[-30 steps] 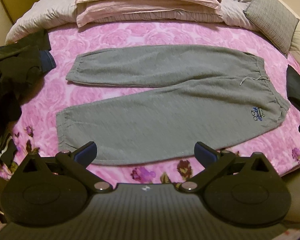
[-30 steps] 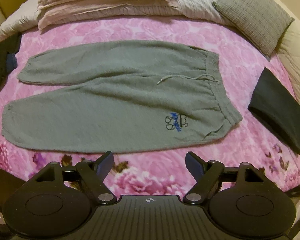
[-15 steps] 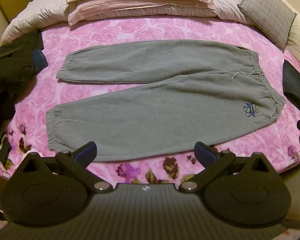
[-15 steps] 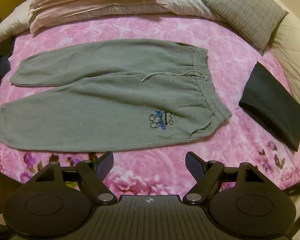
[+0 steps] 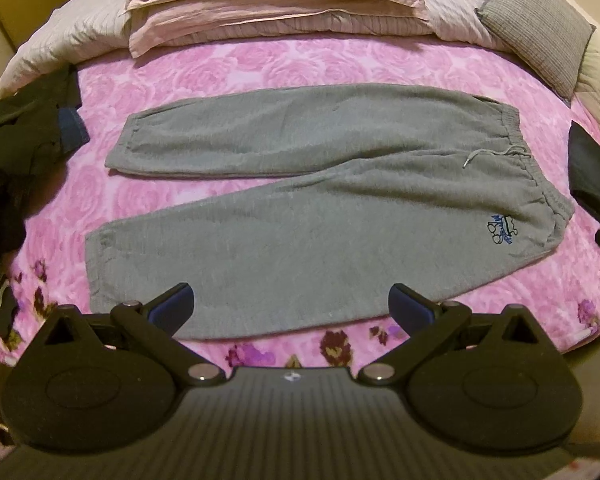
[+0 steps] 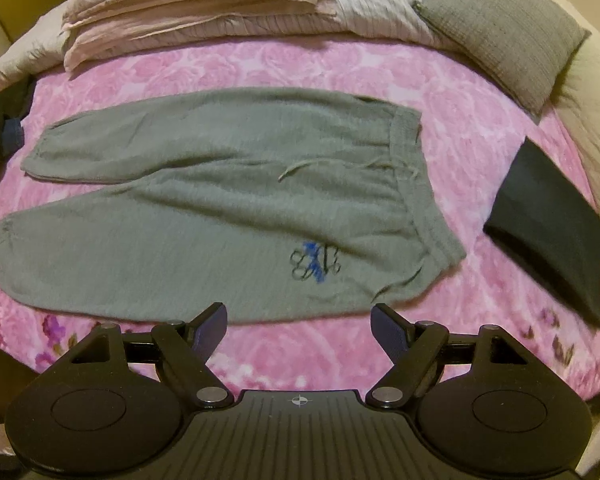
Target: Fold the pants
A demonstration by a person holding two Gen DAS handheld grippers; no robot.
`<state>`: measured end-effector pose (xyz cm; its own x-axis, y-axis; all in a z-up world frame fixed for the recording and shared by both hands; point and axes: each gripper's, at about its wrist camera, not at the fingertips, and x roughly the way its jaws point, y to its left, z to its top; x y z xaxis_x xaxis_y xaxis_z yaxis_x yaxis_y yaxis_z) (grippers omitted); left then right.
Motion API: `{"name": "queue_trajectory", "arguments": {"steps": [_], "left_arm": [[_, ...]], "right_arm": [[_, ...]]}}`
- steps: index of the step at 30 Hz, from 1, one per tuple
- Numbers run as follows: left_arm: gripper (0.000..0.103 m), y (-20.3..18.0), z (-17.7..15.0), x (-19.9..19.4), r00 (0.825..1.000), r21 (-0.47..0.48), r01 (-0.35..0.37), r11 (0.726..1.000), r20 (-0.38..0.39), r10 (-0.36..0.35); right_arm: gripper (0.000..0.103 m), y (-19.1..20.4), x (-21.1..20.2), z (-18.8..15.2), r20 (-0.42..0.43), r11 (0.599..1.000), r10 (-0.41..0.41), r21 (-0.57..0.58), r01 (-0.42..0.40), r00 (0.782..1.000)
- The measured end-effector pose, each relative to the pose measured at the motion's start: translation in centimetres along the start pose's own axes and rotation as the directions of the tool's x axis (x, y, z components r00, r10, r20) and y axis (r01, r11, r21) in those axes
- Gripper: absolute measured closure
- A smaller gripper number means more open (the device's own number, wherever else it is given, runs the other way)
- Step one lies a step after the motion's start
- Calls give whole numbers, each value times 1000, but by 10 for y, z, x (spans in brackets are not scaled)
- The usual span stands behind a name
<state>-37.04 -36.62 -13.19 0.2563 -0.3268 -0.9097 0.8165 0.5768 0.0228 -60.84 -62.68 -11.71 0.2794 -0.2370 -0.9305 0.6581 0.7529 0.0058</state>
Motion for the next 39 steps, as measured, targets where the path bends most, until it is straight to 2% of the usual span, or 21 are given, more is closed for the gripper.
{"name": "queue_trajectory", "arguments": {"steps": [6,10,16,21,25,28,30,35,38,39], "left_arm": [[1,30,33,19,1000,69,-13,998,-2,13],[1,59,68,52,1000,125,-2,992,2,2],[1,117,139,125,998,154,70,986,-11,-69],[1,158,197,190,998,260,64,964,8,-68],[4,177,231,251,999,399,32,916,8,-38],[18,188,249,294,999,466,40,884,-26,-32],[20,192,257,315,999,505,51,861,-31,-41],[39,195,266,364,993,627,108,771,-109,-50],[53,199,271,387,988,658,132,741,-150,-43],[55,200,274,395,986,670,139,730,-165,-36]], "right_arm": [[27,-15,24,33,20,996,-12,-86,13,1000],[27,-17,38,66,43,989,-34,-140,39,999],[27,-7,63,131,49,978,-65,-193,73,997],[27,7,98,181,41,967,-87,-235,94,995],[27,12,136,209,31,947,-60,-314,67,998],[27,9,171,227,21,926,-55,-372,59,998],[27,6,194,237,11,912,-55,-407,54,998],[27,-6,246,258,-12,876,-14,-483,7,1000],[27,-14,277,267,-34,863,-9,-505,-10,999],[27,-16,285,269,-39,858,-11,-513,-11,999]]}}
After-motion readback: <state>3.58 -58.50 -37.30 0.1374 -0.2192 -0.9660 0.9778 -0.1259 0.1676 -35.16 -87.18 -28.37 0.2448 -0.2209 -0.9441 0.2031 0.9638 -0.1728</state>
